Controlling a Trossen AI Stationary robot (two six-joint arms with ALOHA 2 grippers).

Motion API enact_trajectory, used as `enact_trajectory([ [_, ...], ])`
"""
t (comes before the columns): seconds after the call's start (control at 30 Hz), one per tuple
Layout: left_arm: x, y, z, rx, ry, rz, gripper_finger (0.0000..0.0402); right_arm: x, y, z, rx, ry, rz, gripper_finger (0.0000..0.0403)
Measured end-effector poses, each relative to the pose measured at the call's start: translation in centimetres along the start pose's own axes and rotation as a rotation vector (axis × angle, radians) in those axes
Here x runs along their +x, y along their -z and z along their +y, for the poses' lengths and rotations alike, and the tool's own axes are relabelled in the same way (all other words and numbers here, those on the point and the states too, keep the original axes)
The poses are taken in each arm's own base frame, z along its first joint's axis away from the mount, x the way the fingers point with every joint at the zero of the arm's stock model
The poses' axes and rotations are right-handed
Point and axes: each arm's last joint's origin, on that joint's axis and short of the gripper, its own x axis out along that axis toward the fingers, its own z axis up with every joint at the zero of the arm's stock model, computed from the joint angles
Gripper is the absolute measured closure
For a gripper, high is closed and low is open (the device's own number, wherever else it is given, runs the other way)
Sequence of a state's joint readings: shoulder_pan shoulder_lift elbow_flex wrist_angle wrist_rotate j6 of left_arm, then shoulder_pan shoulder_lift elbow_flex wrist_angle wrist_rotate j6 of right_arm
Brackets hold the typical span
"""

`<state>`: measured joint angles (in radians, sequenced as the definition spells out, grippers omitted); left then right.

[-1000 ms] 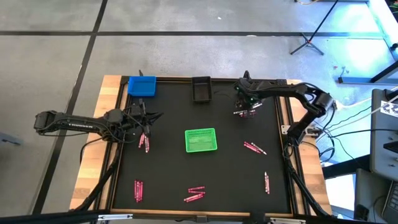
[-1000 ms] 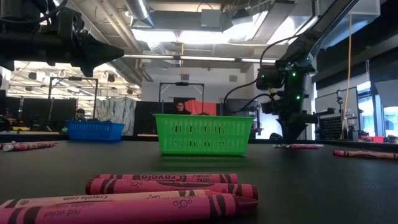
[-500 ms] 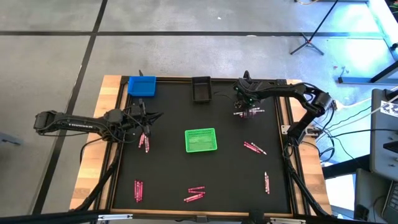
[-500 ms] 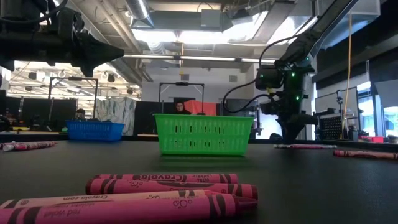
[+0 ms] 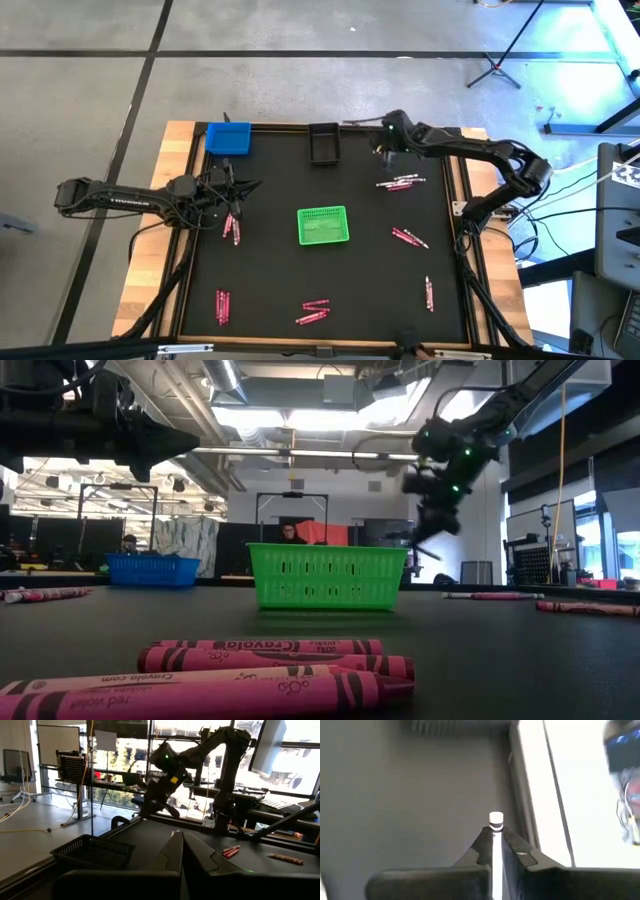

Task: Sort crayons
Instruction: Put the white crayon into the black bin

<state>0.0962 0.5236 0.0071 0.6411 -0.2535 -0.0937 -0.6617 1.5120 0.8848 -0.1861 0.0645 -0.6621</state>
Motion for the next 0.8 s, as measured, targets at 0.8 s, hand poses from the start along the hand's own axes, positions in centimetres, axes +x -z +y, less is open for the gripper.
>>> enact_trajectory([
  [0.8,0.0,0.0,0.0,0.025,0.0,-0.004,0.0401,3.3,-4.4,-0.4,0.69,-0.163,-0.579,0.0386],
])
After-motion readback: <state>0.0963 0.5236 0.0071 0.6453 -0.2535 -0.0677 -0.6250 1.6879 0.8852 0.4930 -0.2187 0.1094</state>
